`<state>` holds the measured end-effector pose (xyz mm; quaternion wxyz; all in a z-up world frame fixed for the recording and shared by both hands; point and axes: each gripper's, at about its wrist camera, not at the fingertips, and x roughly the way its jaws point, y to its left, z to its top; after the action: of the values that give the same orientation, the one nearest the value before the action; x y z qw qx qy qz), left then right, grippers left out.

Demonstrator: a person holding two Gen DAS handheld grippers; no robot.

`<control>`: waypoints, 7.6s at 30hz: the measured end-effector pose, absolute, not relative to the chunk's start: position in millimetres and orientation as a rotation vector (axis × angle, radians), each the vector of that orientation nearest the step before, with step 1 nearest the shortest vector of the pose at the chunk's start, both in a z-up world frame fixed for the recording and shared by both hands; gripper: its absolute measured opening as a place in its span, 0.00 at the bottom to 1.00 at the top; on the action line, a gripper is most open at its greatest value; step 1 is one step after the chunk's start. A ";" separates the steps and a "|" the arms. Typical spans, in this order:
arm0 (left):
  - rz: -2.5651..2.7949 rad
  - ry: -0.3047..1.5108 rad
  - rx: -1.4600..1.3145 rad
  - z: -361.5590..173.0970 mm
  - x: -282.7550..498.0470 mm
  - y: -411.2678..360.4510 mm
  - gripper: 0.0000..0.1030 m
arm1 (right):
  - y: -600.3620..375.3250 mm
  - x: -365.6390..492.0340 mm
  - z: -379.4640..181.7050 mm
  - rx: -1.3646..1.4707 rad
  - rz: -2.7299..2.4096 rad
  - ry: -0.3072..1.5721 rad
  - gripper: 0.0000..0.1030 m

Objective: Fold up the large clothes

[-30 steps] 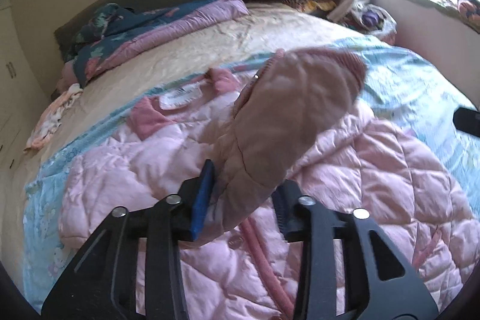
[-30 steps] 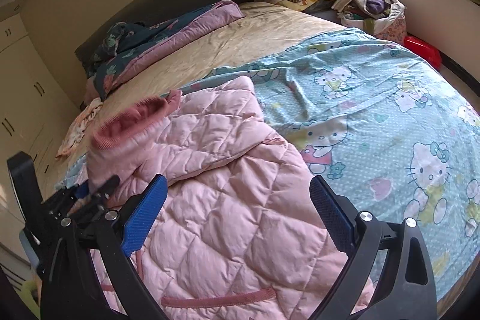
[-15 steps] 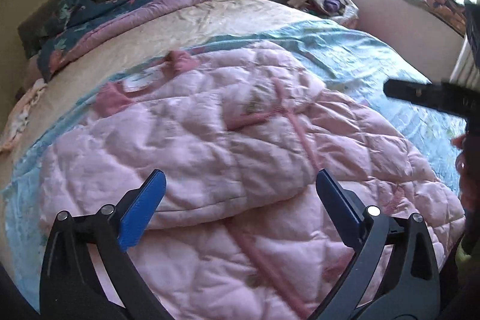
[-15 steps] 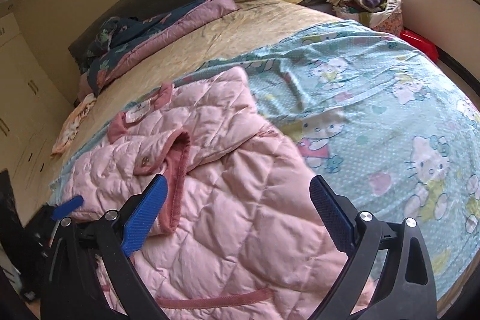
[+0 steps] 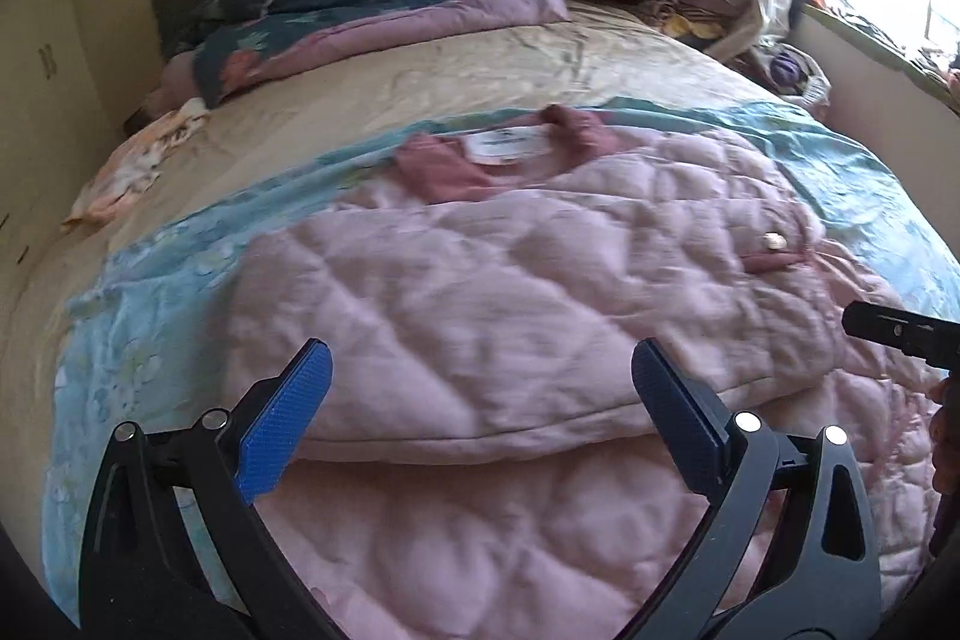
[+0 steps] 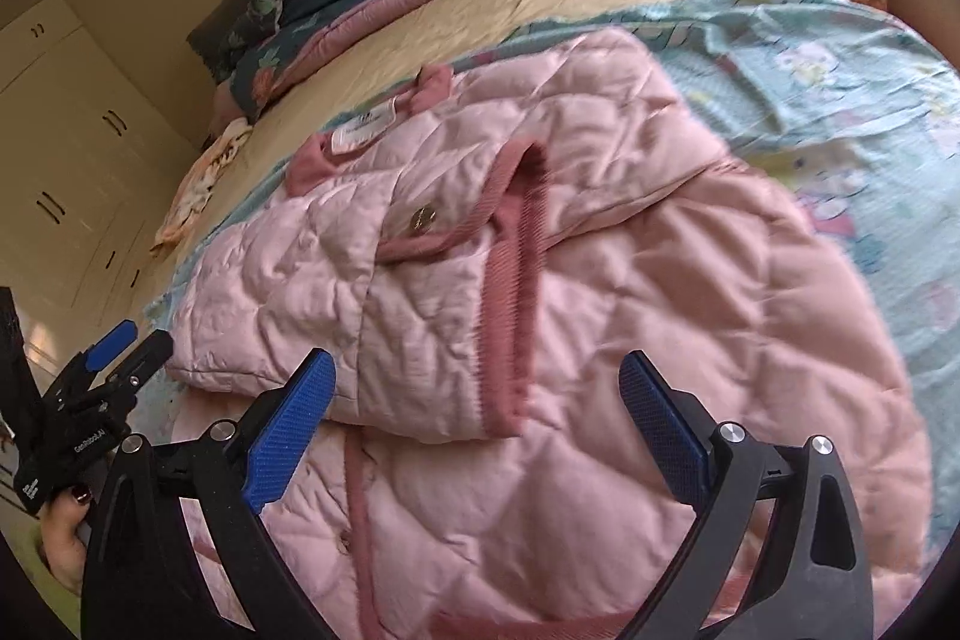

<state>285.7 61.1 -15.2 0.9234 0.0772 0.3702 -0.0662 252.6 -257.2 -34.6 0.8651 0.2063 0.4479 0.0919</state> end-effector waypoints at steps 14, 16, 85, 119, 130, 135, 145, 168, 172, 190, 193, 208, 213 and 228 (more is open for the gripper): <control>-0.017 0.732 0.021 -23.0 311.6 145.9 0.91 | -230.8 269.1 -67.3 0.521 0.160 0.924 0.68; -0.006 0.721 0.015 -20.8 313.5 153.1 0.91 | -230.5 269.1 -67.2 0.519 0.151 0.904 0.53; -0.193 0.893 -0.038 -87.5 348.6 142.9 0.51 | -125.8 397.0 -75.1 -0.098 0.286 0.934 0.71; -0.173 0.861 -0.008 -45.9 328.4 116.5 0.91 | -172.5 325.9 -35.9 0.140 0.236 0.914 0.96; -0.163 0.820 0.022 -19.2 313.1 112.6 0.91 | -188.2 296.3 3.7 0.166 0.225 0.822 0.96; -0.160 0.773 0.027 -0.9 294.8 105.2 0.91 | -188.4 281.3 22.3 0.155 0.242 0.785 0.96; -0.177 0.717 0.026 23.2 251.1 92.2 0.91 | -193.5 251.0 49.0 0.175 0.268 0.738 0.96; -0.117 0.622 -0.062 68.7 173.5 81.3 0.91 | -227.0 173.0 100.4 0.168 0.284 0.630 0.96; -0.115 0.616 -0.060 73.2 161.5 80.1 0.91 | -230.6 161.4 104.9 0.162 0.282 0.619 0.96; -0.059 0.578 -0.034 76.8 107.3 76.8 0.91 | -251.7 113.8 118.6 0.141 0.318 0.566 0.96; -0.041 0.588 -0.036 70.1 101.6 79.4 0.91 | -255.0 107.9 116.8 0.131 0.315 0.568 0.96; 0.016 0.648 -0.059 35.5 83.1 96.7 0.91 | -275.3 87.4 93.5 0.119 0.277 0.603 0.96; 0.028 0.669 -0.060 23.9 79.5 101.2 0.91 | -281.6 84.1 85.6 0.118 0.263 0.615 0.96; 0.056 0.741 -0.063 -10.7 72.0 113.9 0.91 | -295.1 79.7 51.8 0.105 0.232 0.678 0.96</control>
<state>72.0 113.9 -10.7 0.9313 -0.0309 0.3619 0.0276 79.7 -295.1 51.8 0.9351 0.0512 0.3317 0.1135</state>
